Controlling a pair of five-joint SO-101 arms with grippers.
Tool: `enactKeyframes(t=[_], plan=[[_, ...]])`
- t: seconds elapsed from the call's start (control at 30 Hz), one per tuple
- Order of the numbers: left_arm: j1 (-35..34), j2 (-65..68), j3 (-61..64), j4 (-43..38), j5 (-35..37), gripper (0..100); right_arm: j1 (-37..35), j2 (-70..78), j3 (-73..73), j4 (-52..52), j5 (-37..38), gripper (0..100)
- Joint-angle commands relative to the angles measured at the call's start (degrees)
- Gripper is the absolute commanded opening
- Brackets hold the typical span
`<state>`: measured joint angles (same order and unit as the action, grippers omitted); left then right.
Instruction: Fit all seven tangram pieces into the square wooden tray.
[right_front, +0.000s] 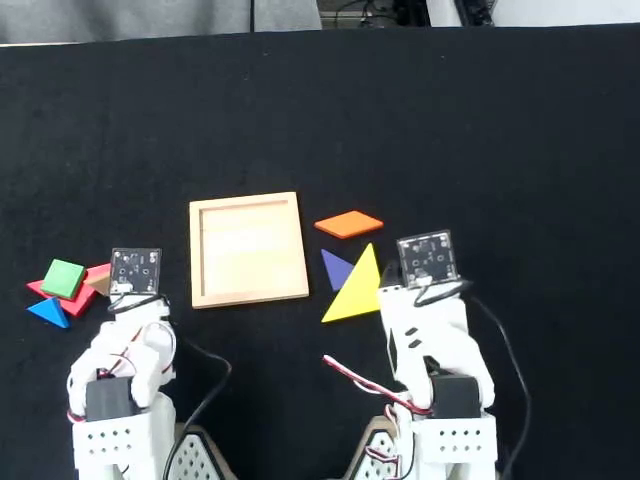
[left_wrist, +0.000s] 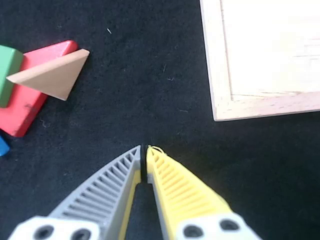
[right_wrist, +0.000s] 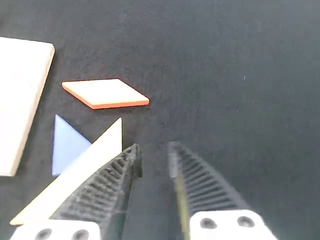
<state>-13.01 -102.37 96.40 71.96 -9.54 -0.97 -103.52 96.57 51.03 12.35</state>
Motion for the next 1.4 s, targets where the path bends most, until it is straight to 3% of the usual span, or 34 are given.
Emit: enactKeyframes(t=[0.0, 0.13, 0.3, 0.53, 0.67, 0.8, 1.0, 1.23, 1.37], plan=[[-2.95, -0.53, 1.1, -0.09, -0.18, 3, -0.44, -4.97, -0.66, -1.58, 3.87, 13.6], [-2.95, -0.53, 1.1, -0.09, -0.18, 3, -0.44, -4.88, -8.92, -1.58, 5.63, 10.6], [-2.86, -0.53, 1.1, -0.18, -0.18, 3, -0.7, -4.35, -19.3, -1.41, -0.26, 10.6], [-5.23, -2.29, -4.09, -8.7, -0.18, 3, -0.79, -3.56, -12.44, -0.35, -7.91, 10.6], [0.22, -2.29, -3.82, -8.7, -0.79, 3, 1.58, -2.51, -11.12, -1.14, -9.49, 10.6], [8.66, -2.29, -5.49, -11.34, -10.02, 3, 7.12, -0.04, -11.03, -3.6, -14.59, 10.6], [20.62, -2.11, -11.12, -16.35, -7.38, 4, 10.9, 10.24, -12.88, -6.86, -18.2, 10.6], [31.78, -2.02, -14.9, -11.25, -2.99, 13, 11.25, 25.45, -15.08, -14.59, -17.85, 10.6], [34.68, 3.25, -21.23, -11.16, -0.7, 13, 17.14, 32.4, -17.1, -18.2, -19.69, 10.4]])
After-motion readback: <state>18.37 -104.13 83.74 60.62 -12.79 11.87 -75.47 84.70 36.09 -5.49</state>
